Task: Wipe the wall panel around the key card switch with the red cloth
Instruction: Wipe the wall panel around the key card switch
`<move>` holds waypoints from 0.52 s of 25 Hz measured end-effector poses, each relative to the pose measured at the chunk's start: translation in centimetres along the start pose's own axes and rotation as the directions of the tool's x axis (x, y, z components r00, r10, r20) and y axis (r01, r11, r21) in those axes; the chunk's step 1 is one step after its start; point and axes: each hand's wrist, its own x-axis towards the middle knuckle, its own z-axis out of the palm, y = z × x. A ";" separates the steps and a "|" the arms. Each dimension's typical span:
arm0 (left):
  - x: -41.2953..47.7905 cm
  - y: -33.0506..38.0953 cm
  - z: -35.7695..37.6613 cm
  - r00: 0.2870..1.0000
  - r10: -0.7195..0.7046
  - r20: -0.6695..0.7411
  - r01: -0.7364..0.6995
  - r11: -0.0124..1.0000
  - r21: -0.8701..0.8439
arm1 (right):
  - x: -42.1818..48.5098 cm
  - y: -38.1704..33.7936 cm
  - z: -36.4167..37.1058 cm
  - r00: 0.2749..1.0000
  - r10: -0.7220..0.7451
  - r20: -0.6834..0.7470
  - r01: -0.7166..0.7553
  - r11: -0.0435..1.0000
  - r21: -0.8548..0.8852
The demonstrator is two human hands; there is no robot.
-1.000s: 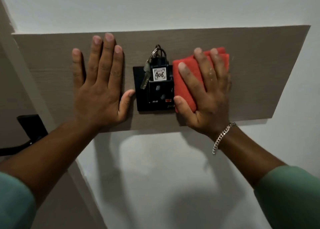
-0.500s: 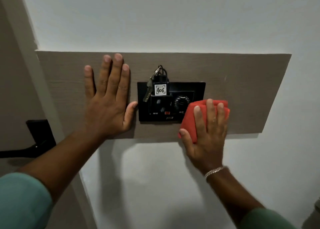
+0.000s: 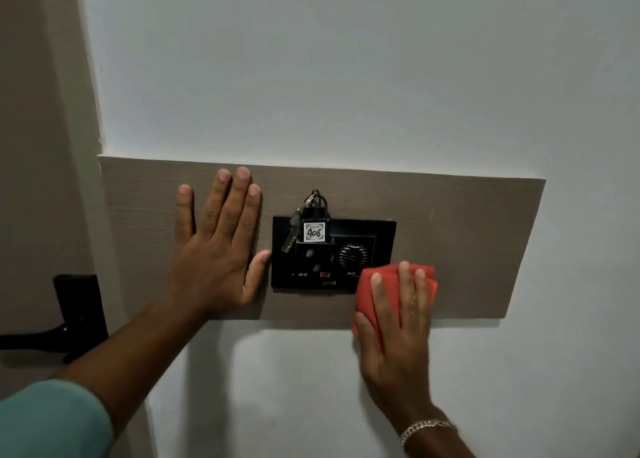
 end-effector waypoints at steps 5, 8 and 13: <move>0.0 -0.3 0.2 1.000 0.006 -0.008 -0.006 1.000 -0.007 | 2.7 -3.8 2.0 0.994 -0.109 -0.030 0.110 0.994 0.020; 0.0 -0.2 0.6 1.000 0.011 -0.027 -0.011 1.000 0.005 | 1.9 -1.3 1.4 0.997 -0.068 -0.024 0.067 0.997 -0.027; 0.0 -0.1 0.4 0.999 -0.002 -0.032 0.002 1.000 -0.005 | 3.8 -3.2 0.6 0.985 0.023 -0.169 0.014 0.977 0.213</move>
